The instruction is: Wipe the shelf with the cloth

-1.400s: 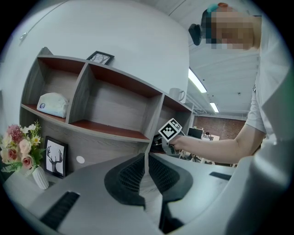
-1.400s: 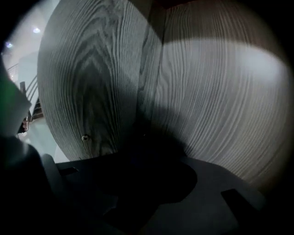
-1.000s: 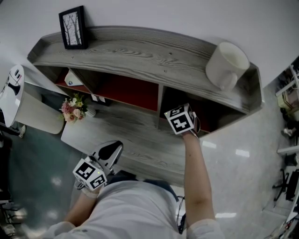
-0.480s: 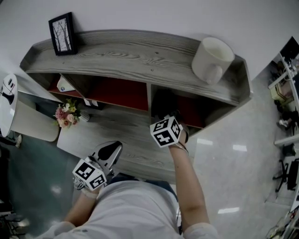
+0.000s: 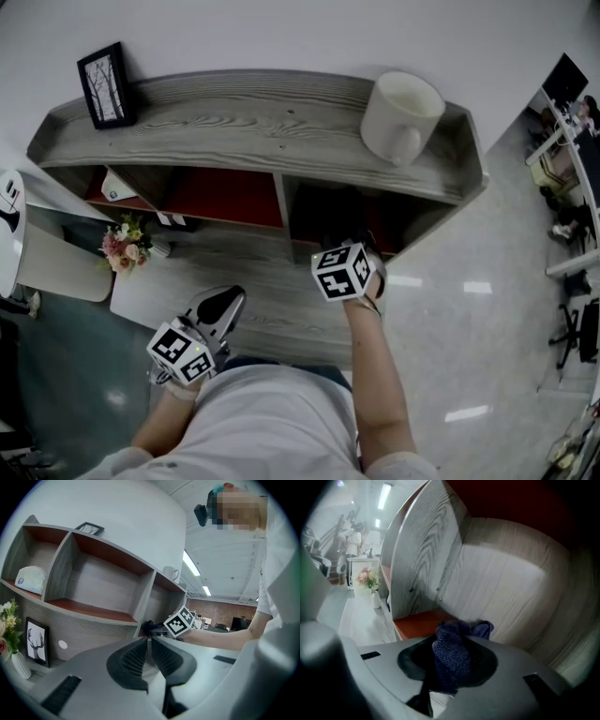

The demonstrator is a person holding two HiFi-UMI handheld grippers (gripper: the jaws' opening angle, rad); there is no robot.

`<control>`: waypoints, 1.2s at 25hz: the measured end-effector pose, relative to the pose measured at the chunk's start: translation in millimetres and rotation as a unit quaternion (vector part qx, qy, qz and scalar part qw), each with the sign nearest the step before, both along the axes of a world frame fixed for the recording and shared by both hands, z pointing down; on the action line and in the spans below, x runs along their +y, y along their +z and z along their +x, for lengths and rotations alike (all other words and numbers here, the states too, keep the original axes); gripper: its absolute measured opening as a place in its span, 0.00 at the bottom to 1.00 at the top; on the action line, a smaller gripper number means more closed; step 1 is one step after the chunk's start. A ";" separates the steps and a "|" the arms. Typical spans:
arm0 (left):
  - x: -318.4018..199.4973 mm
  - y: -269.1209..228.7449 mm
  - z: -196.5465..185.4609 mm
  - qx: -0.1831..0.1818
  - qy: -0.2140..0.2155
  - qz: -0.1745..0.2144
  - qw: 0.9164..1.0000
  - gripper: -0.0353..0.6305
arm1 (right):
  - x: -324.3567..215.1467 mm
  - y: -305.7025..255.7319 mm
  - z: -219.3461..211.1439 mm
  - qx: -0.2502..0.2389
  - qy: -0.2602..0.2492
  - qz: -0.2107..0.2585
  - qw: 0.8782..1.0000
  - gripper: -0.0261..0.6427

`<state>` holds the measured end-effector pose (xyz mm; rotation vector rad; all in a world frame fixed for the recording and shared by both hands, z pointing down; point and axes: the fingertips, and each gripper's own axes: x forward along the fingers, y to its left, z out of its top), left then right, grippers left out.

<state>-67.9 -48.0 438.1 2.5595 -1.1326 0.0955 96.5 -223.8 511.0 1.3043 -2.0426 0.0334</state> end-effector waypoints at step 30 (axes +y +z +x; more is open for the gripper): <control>-11.1 11.8 23.2 -0.010 0.057 -0.015 0.998 0.11 | -4.4 2.4 49.2 -0.059 0.098 -0.033 0.993 0.19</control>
